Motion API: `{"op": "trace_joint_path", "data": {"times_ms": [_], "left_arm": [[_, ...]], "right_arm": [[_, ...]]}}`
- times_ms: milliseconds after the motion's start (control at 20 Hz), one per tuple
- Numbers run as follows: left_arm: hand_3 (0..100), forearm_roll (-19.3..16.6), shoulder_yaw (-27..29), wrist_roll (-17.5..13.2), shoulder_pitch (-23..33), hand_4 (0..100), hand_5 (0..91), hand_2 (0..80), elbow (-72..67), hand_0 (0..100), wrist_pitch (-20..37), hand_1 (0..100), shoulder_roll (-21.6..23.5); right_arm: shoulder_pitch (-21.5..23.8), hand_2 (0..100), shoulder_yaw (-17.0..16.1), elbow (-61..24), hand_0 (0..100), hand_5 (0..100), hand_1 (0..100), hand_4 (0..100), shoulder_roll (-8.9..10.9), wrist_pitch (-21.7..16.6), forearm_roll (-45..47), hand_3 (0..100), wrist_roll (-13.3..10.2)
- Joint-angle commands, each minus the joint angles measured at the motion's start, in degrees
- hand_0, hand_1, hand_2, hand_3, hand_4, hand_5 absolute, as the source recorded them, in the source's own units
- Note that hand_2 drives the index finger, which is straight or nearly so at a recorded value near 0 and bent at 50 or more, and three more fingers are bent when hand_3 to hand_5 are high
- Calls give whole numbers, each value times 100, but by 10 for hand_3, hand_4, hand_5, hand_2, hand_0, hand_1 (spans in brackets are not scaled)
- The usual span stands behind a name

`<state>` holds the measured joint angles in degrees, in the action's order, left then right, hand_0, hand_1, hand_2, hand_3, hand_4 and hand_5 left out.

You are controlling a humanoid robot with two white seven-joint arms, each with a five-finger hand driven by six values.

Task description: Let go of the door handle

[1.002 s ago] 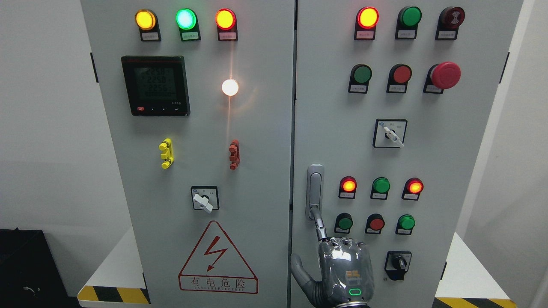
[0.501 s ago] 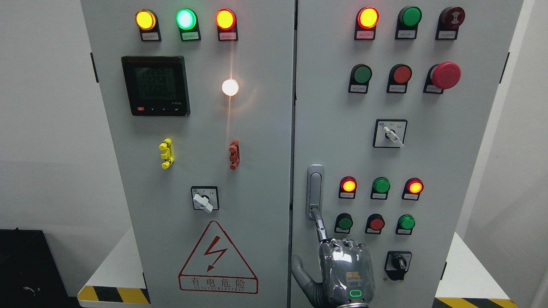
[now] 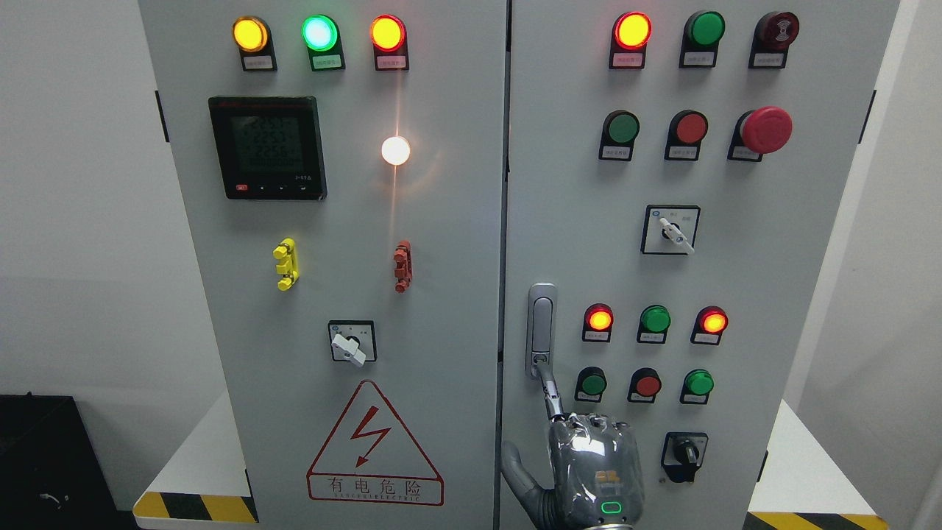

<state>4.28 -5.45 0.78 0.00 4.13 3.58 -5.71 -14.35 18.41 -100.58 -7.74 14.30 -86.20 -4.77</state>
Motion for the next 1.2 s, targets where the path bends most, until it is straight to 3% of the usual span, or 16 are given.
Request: {"op": "trace_joint_path", "data": {"times_ms": [0,1152], "left_arm": [[0,3,0,1,97,0,0,0,0,120,2,556,0],[0,3,0,1,97,0,0,0,0,120,2,556,0]], "right_arm": [[2,154,13,38,382,1000,286,1000,0,-6,-2,1000,2],[20,161,31,21,382,1000,289,1000,0,-6,-2,1000,2]]}}
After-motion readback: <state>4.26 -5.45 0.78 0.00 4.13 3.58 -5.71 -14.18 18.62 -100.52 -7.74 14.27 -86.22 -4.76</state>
